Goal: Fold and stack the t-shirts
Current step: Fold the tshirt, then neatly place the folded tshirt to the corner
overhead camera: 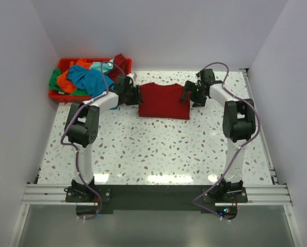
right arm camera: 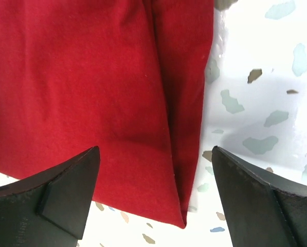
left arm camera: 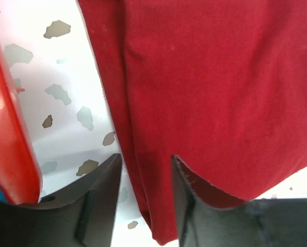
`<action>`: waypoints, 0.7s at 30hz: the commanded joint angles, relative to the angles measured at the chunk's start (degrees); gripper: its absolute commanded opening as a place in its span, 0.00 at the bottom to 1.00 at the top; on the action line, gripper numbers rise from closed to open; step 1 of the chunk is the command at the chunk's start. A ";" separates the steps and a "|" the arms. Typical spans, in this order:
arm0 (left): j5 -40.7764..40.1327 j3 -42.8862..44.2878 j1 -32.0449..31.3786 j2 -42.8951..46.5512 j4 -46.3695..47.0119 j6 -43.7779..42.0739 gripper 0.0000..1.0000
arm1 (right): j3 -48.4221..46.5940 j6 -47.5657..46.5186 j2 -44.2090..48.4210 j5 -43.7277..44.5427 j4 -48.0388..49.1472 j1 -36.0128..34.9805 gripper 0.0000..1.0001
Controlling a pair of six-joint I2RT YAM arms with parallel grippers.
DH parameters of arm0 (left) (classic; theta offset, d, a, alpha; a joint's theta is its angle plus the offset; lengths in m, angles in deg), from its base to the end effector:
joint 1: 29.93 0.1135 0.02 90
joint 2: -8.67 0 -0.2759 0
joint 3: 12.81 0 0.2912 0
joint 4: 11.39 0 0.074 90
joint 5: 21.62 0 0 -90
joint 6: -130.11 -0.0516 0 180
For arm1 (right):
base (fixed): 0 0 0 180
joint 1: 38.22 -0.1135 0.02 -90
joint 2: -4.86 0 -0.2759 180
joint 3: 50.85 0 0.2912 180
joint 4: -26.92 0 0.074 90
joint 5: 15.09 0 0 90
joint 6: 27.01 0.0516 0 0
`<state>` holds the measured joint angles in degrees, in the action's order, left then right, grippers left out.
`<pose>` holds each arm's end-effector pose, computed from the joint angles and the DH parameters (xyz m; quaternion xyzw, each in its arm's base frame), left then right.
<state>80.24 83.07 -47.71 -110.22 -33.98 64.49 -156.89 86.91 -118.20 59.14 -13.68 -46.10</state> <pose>0.4809 -0.1654 0.1523 -0.0140 0.9216 -0.2244 0.3163 0.5084 0.0845 0.1551 0.0948 0.9473 0.2024 0.2295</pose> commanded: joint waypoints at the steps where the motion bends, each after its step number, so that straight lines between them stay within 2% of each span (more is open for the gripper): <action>1: 1.33 0.13 -0.15 -1.87 1.91 -1.44 0.46 | -0.24 -0.90 0.46 -3.04 3.49 0.32 0.91; 4: 2.03 0.56 -0.15 -3.54 1.82 -1.18 0.38 | -0.60 -0.19 -0.77 -3.30 3.66 0.41 0.89; 12: 0.71 -0.49 -0.15 -5.12 2.35 -0.56 0.33 | 0.02 0.77 -2.79 -4.09 5.50 0.41 0.86; 15: 0.71 -1.28 -0.15 -5.12 2.26 -1.00 0.28 | 0.02 1.30 -3.67 -5.76 6.29 0.32 0.79; 17: 0.45 -1.89 -0.15 -5.04 2.35 -1.00 0.24 | -0.07 1.65 -4.28 -6.64 6.56 0.23 0.71; 21: 1.41 -2.16 -0.15 -5.03 2.70 -0.83 0.23 | -0.68 2.44 -5.34 -7.96 7.09 -0.29 0.55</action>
<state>81.62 82.30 -48.03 -114.02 -31.36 64.52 -156.89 88.60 -121.63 53.39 -7.56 -45.82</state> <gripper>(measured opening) 0.231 0.571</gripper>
